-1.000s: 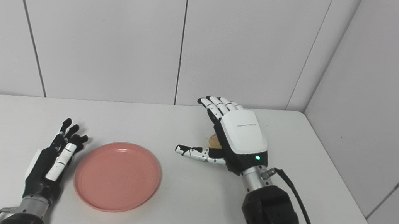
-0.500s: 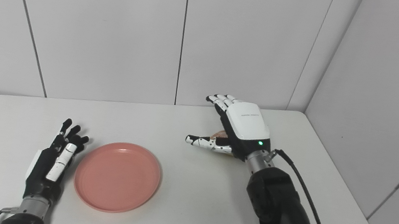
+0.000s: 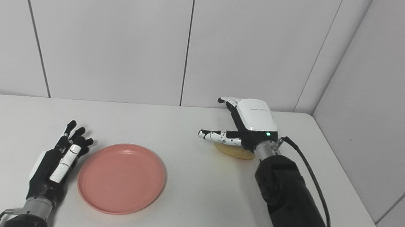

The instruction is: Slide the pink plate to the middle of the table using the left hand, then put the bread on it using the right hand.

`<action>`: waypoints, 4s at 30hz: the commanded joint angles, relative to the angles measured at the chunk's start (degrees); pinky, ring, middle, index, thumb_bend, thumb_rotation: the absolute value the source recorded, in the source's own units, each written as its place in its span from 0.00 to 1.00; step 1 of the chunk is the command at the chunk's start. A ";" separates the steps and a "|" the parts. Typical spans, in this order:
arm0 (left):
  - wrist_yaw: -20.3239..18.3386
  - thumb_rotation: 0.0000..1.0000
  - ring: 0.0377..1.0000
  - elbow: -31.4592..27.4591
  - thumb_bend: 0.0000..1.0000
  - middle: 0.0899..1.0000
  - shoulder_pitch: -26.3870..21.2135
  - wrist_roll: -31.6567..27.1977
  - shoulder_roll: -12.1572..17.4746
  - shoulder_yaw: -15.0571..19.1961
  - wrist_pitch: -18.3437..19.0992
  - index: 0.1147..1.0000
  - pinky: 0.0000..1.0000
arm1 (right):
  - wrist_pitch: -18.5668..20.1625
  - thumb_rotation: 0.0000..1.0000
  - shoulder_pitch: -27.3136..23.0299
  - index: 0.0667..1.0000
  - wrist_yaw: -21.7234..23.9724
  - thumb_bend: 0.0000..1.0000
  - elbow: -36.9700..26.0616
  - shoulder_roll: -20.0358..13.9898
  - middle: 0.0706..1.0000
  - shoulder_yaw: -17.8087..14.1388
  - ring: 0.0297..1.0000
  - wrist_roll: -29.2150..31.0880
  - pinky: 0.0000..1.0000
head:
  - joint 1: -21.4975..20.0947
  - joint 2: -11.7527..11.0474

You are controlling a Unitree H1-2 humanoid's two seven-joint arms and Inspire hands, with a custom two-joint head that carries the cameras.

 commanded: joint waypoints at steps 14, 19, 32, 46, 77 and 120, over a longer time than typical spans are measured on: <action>-0.55 0.69 0.87 -0.05 0.79 0.97 2.46 -1.35 0.33 0.56 1.59 1.00 0.92 | 1.59 0.85 -4.19 0.77 -2.72 0.84 5.35 -3.62 0.81 3.55 0.80 0.38 0.64 | -0.16 0.50; -0.58 0.69 0.87 -0.06 0.79 0.98 2.24 -1.75 0.60 0.74 1.98 1.00 0.93 | 2.02 0.85 -4.78 0.78 -3.18 0.83 7.81 -4.12 0.80 4.21 0.79 0.74 0.68 | 0.19 0.39; -0.69 0.69 0.86 -1.60 0.80 0.96 3.51 -1.47 0.56 0.33 2.45 1.00 0.91 | 2.54 0.83 -6.26 0.78 -2.98 0.82 13.54 -5.47 0.80 5.35 0.79 3.03 0.67 | 0.50 0.47; -0.98 0.68 0.86 -1.43 0.78 0.95 3.61 -1.49 1.02 0.16 2.88 1.00 0.92 | 3.20 0.70 -6.98 0.76 -5.79 0.81 20.21 -4.35 0.71 7.92 0.62 5.00 0.51 | 0.95 1.02; -0.94 0.66 0.84 -2.88 0.72 0.91 3.88 -3.28 0.20 0.36 5.54 1.00 0.94 | -10.21 0.14 -6.05 0.45 -17.39 0.50 21.17 -5.25 0.27 9.81 0.20 12.76 0.17 | 1.72 2.39; 3.32 0.67 0.82 -1.28 0.80 0.93 3.72 1.33 -5.34 -2.39 3.85 1.00 0.89 | -10.51 0.13 -4.68 0.45 -2.86 0.50 -6.02 -3.88 0.17 4.01 0.12 20.48 0.10 | 18.28 4.46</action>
